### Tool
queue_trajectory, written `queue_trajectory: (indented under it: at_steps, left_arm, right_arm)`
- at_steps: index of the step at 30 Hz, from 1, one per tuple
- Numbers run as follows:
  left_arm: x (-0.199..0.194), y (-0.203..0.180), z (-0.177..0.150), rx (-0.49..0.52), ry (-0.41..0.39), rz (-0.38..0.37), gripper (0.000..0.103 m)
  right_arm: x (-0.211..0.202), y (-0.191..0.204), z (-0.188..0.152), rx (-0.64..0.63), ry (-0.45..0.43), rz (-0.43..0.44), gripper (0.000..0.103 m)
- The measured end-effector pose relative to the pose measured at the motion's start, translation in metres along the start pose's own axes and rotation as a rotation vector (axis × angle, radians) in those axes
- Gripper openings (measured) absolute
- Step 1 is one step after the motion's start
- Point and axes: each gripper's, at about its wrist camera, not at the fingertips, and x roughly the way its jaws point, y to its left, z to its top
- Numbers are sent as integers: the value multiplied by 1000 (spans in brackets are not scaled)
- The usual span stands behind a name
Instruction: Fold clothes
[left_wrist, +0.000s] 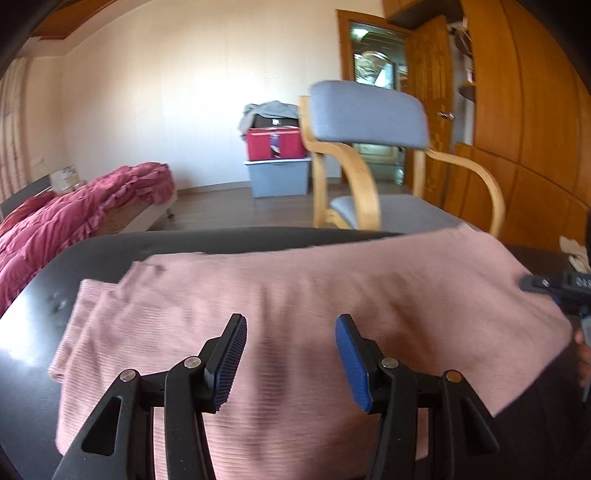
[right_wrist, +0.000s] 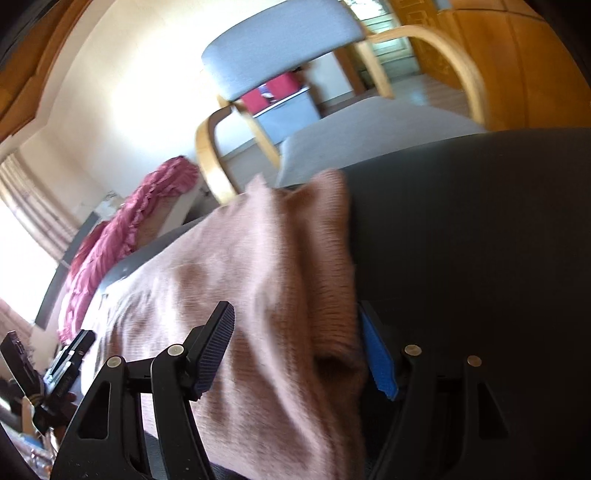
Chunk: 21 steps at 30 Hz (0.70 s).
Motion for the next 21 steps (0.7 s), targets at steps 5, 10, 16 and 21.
queue_trajectory:
  at_steps: [5,10,16,21]
  left_arm:
    - [11,-15,-1,19,44,17,51]
    - [21,-14,-5,-5,90,-5,51]
    - [18,-13,-6,-17,71,-17,51]
    - [13,-10,-6,-26,40,-24,51]
  right_arm:
    - [5,3,-1,-11,-10,15,69]
    - [6,-15,0,71,-23,64,43]
    - [8,-25,0,122,-17,145,32]
    - [10,-22,1,119,-7,173,39]
